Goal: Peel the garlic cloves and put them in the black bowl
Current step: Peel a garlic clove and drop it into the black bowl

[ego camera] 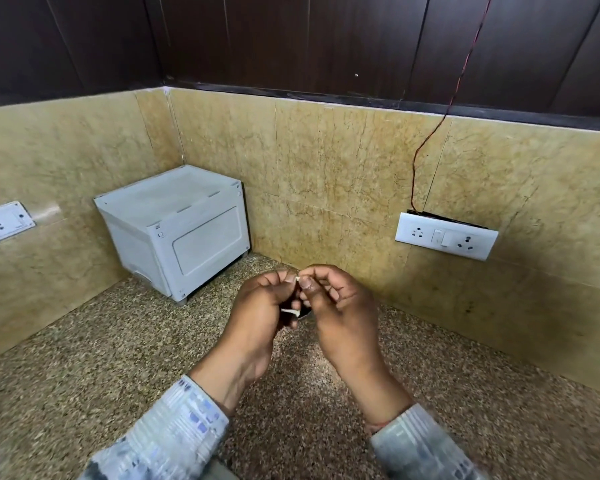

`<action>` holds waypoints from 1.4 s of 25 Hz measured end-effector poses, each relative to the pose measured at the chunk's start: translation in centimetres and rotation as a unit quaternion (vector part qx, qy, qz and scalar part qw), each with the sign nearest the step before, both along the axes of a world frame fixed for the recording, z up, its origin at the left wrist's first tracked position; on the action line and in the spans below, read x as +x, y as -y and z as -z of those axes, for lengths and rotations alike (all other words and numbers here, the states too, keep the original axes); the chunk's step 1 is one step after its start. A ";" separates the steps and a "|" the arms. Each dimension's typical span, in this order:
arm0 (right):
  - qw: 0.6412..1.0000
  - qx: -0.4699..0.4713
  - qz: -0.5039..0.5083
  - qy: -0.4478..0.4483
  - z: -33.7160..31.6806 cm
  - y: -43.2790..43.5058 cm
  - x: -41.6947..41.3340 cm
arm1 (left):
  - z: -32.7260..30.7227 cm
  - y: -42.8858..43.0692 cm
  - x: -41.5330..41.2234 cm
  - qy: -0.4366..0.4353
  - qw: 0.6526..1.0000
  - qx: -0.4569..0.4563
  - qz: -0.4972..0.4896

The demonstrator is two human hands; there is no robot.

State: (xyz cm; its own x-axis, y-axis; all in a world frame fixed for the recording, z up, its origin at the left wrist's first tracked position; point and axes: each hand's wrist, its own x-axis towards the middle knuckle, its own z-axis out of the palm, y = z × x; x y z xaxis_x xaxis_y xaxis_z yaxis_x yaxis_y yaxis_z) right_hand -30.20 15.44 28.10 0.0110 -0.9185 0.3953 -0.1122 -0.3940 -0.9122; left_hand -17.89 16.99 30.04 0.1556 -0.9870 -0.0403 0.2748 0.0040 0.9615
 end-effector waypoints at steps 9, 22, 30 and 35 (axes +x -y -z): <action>0.977 0.138 -0.042 0.155 -1.7 -0.1 0.5 | 0.1 0.7 -0.6 0.182 0.976 -0.104 -0.052; 0.945 0.227 -0.030 0.234 -1.4 -0.1 -0.6 | 1.6 0.6 -0.2 0.453 0.844 -0.242 -0.156; 0.957 0.202 -0.091 0.185 -0.9 0.2 -1.7 | 0.4 -0.1 0.3 0.244 0.959 -0.115 -0.081; 0.973 0.159 -0.115 0.118 -1.9 -0.2 -2.3 | 1.1 -0.1 0.6 0.218 0.966 -0.113 -0.080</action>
